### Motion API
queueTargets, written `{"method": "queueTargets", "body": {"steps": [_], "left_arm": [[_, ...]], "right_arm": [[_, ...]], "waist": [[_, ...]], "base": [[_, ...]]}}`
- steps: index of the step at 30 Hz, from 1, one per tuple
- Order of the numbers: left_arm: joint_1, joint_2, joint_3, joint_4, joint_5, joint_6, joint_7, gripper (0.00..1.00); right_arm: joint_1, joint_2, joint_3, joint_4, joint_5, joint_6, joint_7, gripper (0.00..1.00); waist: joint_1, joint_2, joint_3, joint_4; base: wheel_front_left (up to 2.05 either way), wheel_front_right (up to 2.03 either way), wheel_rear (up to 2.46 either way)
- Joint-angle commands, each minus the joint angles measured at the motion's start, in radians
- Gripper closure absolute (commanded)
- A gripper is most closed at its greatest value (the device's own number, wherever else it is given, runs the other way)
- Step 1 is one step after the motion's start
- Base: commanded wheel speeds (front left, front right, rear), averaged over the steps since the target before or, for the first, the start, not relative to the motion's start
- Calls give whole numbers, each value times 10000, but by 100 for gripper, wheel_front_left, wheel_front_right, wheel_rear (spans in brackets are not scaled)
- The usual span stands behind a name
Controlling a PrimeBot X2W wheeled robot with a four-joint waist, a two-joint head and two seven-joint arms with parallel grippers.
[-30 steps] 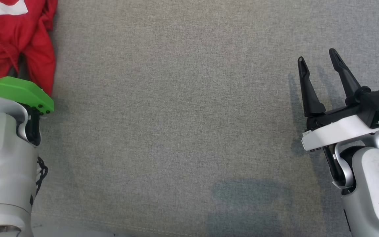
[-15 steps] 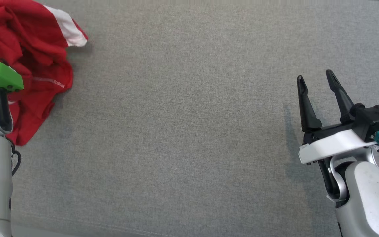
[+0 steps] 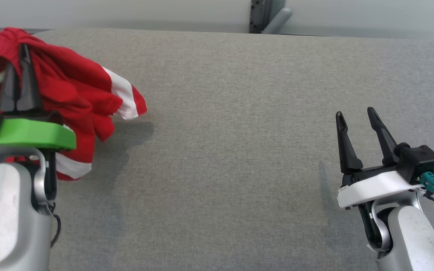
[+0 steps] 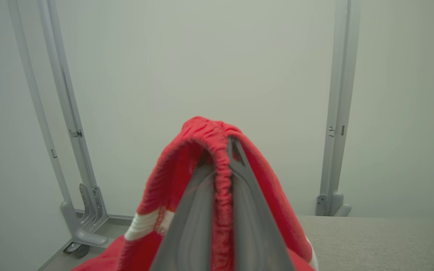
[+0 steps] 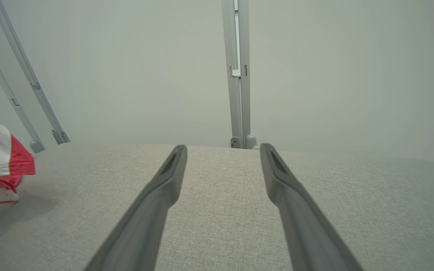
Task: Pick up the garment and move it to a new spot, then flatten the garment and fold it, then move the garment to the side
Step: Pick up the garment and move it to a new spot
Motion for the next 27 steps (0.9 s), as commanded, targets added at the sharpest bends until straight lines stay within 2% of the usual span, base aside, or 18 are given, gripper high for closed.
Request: {"method": "queueTargets", "body": {"steps": [1,5,10,17,22,27], "left_arm": [[273,-75,-52,-240,-54,89,79,100],[975,-398,-447,-1165,-115,215,462,100],[1181,-861,-1256,-1371,-133,2,920,100],[757,-1520,-2490,-572,77,-418,1189,100],[408,-1879,-3110,222,207,-532,1225,100],[113,-2089,-3769,1094,340,-719,1370,100]], "right_arm": [[104,19,-26,-17,7,1,-78,0],[148,80,-2,-12,8,1,-104,0],[79,135,82,14,85,1,-157,0],[-180,183,210,233,185,1,-371,0],[-225,202,380,429,384,1,-547,0],[-235,210,402,580,663,1,-722,0]], "waist": [[1,-1,-339,-652],[1,-1,-291,-1220],[1,-1,-91,-2054],[1,-1,219,-3473],[1,-1,524,-4524],[1,-1,954,-5199]], "base": [[0,0,0],[0,0,0],[0,0,0],[0,0,0],[0,0,0],[0,0,0]]}}
